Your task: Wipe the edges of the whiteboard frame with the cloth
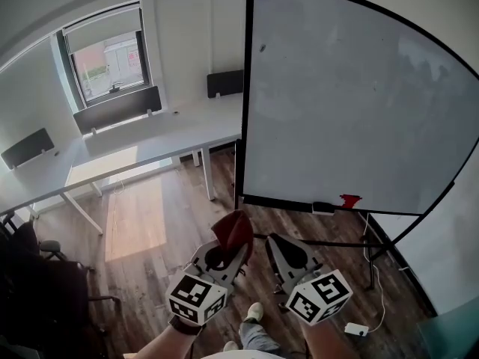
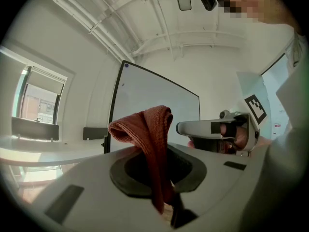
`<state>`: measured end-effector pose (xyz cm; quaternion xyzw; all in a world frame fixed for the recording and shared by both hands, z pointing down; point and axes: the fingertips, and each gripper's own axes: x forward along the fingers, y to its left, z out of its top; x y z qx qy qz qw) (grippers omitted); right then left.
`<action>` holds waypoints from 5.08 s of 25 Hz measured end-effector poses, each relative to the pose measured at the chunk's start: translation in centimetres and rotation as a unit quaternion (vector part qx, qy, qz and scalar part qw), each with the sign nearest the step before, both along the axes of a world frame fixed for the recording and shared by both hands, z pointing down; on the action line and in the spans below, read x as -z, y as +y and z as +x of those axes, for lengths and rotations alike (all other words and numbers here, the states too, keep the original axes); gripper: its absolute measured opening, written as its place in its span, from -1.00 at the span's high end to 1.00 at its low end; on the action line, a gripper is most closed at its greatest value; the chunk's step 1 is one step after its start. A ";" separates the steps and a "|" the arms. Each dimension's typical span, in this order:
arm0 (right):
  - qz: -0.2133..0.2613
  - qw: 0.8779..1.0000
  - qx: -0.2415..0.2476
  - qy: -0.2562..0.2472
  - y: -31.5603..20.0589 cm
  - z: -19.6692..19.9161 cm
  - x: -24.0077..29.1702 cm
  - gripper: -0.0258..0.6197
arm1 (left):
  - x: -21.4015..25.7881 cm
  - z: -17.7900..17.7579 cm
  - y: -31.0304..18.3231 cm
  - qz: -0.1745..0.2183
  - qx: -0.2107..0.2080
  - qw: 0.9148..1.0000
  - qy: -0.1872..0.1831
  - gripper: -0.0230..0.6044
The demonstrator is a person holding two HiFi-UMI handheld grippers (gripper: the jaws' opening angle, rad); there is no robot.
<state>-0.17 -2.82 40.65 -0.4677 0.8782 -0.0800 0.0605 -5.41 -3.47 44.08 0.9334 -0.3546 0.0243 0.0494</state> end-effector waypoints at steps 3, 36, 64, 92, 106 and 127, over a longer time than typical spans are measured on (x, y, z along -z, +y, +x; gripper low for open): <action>0.011 1.000 0.010 -0.004 -3.6 0.8 0.6 0.91 | 0.2 0.8 -3.7 0.004 0.008 1.000 -0.003 0.73; 0.012 1.000 0.009 -0.001 -31.5 3.0 2.0 0.91 | 1.8 1.8 -37.2 0.008 0.090 0.996 -0.006 0.73; 0.046 0.998 -0.024 0.021 -33.9 2.9 5.4 0.91 | 6.5 4.1 -41.5 0.084 0.013 0.995 -0.050 0.72; 0.103 0.992 0.019 0.065 -36.0 1.7 15.0 0.91 | 14.6 4.8 -41.2 0.112 0.005 0.992 -0.059 0.72; 0.137 0.986 0.021 0.092 -35.4 1.2 18.9 0.91 | 19.9 4.9 -41.1 0.140 -0.004 0.988 -0.068 0.72; 0.162 0.981 0.027 0.098 -35.0 1.0 24.3 0.91 | 27.8 5.9 -40.6 0.187 -0.022 0.981 -0.049 0.72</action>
